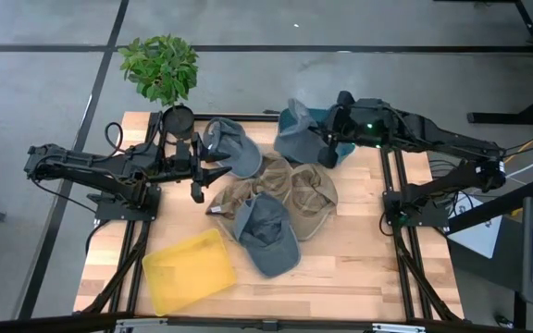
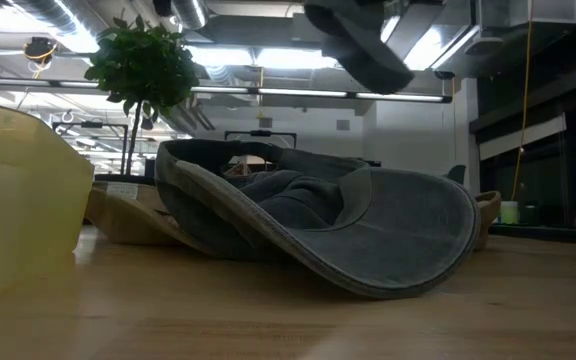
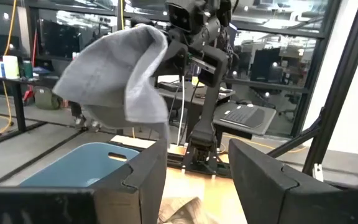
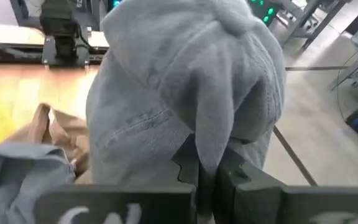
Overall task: Pick & Place hat
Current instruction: Put the right gray cap into the blue bin, then put the bottom gray cap into the blue bin
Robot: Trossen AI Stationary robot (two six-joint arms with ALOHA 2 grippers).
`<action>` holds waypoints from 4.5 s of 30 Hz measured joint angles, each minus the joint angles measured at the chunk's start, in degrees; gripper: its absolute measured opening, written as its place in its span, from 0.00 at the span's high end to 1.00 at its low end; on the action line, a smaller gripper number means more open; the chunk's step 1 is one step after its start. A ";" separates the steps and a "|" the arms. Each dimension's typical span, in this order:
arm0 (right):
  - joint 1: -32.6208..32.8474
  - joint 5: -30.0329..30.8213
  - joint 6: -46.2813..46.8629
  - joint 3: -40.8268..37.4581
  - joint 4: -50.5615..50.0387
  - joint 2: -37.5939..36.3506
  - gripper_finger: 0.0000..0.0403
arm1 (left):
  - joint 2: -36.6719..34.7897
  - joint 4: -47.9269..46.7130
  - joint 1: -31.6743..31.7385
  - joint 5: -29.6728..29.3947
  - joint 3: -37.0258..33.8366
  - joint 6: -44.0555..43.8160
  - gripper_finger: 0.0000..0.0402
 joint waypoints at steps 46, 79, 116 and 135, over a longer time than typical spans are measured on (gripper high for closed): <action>-15.50 -4.78 -24.79 -32.70 27.88 -8.98 0.96 | 12.08 -0.11 0.00 -2.12 0.00 -14.69 0.57; -24.81 -14.46 -25.26 -32.70 31.49 7.63 0.96 | 12.13 -1.53 0.00 -2.34 0.00 -9.59 0.57; -28.84 -25.36 4.69 -32.65 37.26 13.46 0.42 | 12.13 -1.49 0.00 -2.60 0.00 -9.63 0.58; -23.25 -45.64 10.62 -11.64 7.25 13.24 0.30 | 12.11 -0.98 0.00 -7.12 0.00 -20.72 0.59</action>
